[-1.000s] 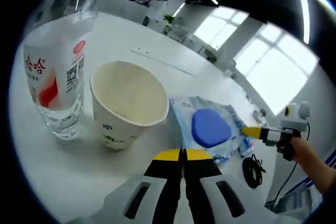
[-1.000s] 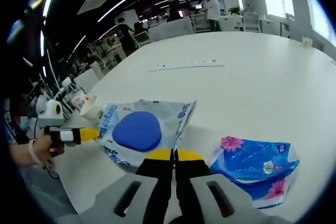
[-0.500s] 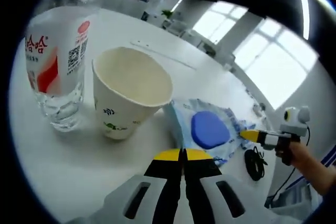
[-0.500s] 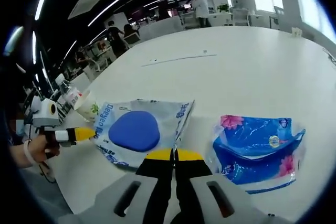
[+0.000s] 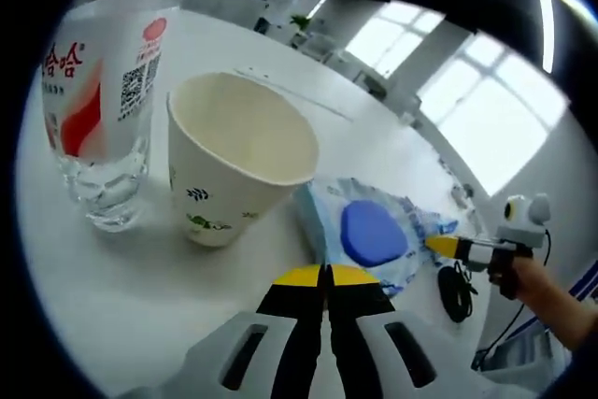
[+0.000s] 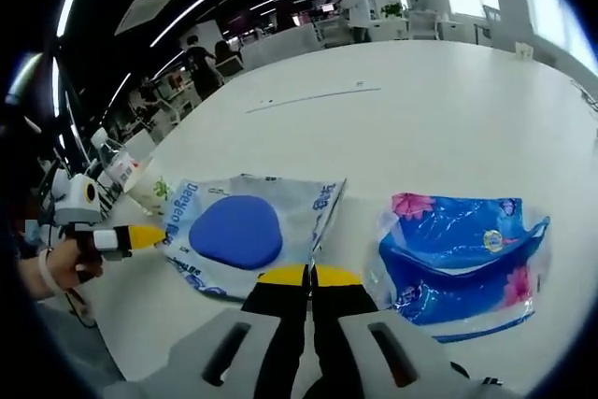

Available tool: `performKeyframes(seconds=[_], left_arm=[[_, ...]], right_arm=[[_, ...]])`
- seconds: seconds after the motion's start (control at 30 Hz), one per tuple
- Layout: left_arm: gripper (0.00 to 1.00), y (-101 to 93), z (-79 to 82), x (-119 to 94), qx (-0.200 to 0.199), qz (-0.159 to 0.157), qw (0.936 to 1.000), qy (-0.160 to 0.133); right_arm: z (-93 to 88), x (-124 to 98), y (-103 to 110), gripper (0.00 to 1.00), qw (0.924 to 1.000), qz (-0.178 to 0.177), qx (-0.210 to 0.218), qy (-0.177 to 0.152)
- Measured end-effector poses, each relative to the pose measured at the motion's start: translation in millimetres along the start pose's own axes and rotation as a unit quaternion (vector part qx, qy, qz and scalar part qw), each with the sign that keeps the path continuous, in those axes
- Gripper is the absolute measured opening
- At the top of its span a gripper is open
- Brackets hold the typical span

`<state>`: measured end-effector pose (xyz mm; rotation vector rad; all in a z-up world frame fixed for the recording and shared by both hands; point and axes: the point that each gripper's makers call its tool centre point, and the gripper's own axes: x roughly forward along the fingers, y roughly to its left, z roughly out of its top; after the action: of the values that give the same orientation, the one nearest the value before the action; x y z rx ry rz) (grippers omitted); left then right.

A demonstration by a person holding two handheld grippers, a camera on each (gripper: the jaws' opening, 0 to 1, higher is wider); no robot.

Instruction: Arrange the tabletop items into an orderly group along one side of the table until the central work area is clear of visible clutter.

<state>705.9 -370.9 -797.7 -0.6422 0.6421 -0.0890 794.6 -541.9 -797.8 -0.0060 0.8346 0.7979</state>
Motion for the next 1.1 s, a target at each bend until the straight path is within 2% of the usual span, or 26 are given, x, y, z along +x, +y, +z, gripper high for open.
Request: performKeyframes(seconds=[0.3,0.4,0.8,1.1], left_arm=[[0.00,3.2,0.6,1,-0.004,0.003,1.0000,-0.007],[0.00,5.4,0.6,2,-0.006,0.005,0.9999,-0.010],[0.00,12.8,0.7,5,-0.006,0.004,0.9998,-0.016],[0.00,9.4,-0.5,4,0.006,0.004,0.9996,-0.028]], right_arm=[[0.3,3,-1,0.00,1.0000,-0.003,0.002,-0.002],[-0.5,3,-1,0.00,0.9998,-0.002,0.016,-0.007],[-2.7,3,-1,0.00,0.9999,-0.012,0.002,-0.006],[-4.0,1,-1,0.02,0.9999,-0.014,-0.001,-0.003]])
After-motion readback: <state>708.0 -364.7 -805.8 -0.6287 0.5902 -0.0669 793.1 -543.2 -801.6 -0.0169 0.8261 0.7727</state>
